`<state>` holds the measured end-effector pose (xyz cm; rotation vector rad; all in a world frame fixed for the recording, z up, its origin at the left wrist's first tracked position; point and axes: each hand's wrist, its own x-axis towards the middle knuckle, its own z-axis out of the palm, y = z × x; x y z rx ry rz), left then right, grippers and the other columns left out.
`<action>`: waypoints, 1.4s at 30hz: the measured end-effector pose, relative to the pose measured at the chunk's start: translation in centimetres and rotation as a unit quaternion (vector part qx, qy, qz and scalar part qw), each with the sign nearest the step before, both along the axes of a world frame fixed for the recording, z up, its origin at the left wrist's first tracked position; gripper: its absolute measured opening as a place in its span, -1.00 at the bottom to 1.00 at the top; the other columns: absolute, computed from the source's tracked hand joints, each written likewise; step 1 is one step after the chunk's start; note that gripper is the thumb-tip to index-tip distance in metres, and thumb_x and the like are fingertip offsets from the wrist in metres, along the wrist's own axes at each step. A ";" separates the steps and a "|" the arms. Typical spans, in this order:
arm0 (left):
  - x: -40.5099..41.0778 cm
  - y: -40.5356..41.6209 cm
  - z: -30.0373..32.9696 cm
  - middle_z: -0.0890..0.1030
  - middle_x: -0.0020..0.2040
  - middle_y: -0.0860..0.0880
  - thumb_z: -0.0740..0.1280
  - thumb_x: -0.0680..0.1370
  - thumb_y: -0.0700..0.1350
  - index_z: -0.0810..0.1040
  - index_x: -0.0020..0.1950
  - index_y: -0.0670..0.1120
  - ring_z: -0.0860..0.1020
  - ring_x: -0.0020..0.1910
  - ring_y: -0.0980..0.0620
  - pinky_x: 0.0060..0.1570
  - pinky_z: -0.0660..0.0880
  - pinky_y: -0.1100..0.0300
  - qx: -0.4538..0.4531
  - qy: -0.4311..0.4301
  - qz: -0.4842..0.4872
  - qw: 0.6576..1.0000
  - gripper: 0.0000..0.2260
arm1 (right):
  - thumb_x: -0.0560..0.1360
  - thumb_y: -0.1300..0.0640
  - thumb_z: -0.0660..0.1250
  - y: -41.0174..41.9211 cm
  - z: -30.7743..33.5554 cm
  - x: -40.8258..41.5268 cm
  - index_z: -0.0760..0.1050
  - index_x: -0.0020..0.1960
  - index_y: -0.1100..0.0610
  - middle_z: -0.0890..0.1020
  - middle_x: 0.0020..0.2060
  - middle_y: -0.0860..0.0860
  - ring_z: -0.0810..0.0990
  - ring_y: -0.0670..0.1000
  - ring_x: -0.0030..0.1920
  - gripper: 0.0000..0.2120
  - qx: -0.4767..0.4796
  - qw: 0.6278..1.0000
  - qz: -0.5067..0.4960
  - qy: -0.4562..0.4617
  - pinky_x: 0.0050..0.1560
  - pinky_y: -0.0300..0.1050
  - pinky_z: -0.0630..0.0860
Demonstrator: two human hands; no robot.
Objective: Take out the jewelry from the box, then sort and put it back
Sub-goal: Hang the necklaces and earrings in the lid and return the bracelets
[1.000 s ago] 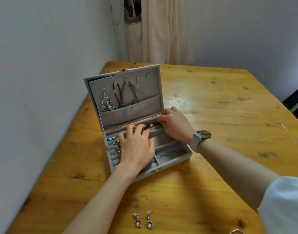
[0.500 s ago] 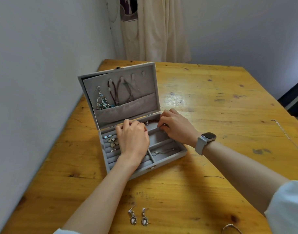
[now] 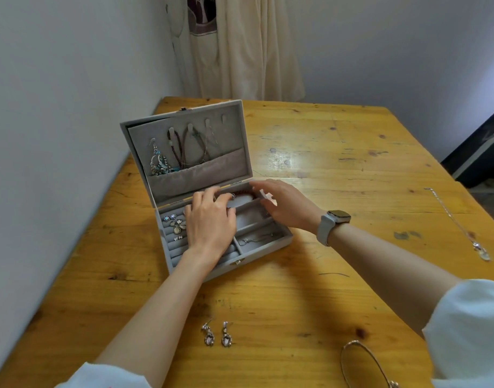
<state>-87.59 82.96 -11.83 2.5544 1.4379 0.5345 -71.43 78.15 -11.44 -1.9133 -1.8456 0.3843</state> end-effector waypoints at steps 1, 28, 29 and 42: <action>-0.1 -0.7 0.3 0.39 0.34 -0.07 0.24 0.54 -0.08 0.45 0.30 -0.07 0.27 0.33 -0.05 0.28 0.26 -0.01 0.001 -0.025 -0.002 1.000 -0.67 | 0.54 0.26 0.17 -0.9 0.2 0.1 0.25 0.39 0.07 0.45 0.28 0.06 0.42 0.05 0.23 -0.56 0.007 1.000 -0.005 0.010 0.22 -0.06 0.41; 7.8 -21.1 -2.5 -0.02 0.52 0.07 0.01 0.54 0.25 0.06 0.44 0.20 -0.12 0.49 -0.02 0.39 -0.21 -0.16 -0.110 0.154 -0.279 0.941 -0.52 | 0.52 0.24 0.21 -29.2 -3.2 7.7 0.49 -0.05 0.23 0.49 -0.05 0.12 0.38 0.08 0.05 -0.90 -0.032 0.916 -0.399 0.012 0.01 -0.19 0.27; 7.8 -20.9 -2.6 -0.02 0.52 0.08 0.02 0.54 0.24 0.06 0.44 0.21 -0.12 0.48 -0.01 0.39 -0.21 -0.15 -0.116 0.152 -0.282 0.940 -0.52 | 0.52 0.25 0.21 -28.6 -3.0 7.3 0.47 -0.06 0.22 0.49 -0.09 0.08 0.38 0.05 0.01 -0.92 -0.012 0.922 -0.387 0.016 -0.03 -0.22 0.25; 0.7 -12.1 1.1 0.55 0.12 0.03 0.25 0.54 -0.10 0.58 0.10 -0.03 0.44 0.16 0.07 0.23 0.29 0.11 -0.058 -0.118 -0.164 0.978 -0.81 | 0.48 0.33 0.26 -14.2 2.1 0.3 0.49 -0.12 0.23 0.53 -0.24 0.02 0.56 -0.03 -0.33 -0.94 0.198 0.952 -0.197 0.127 -0.29 -0.29 0.48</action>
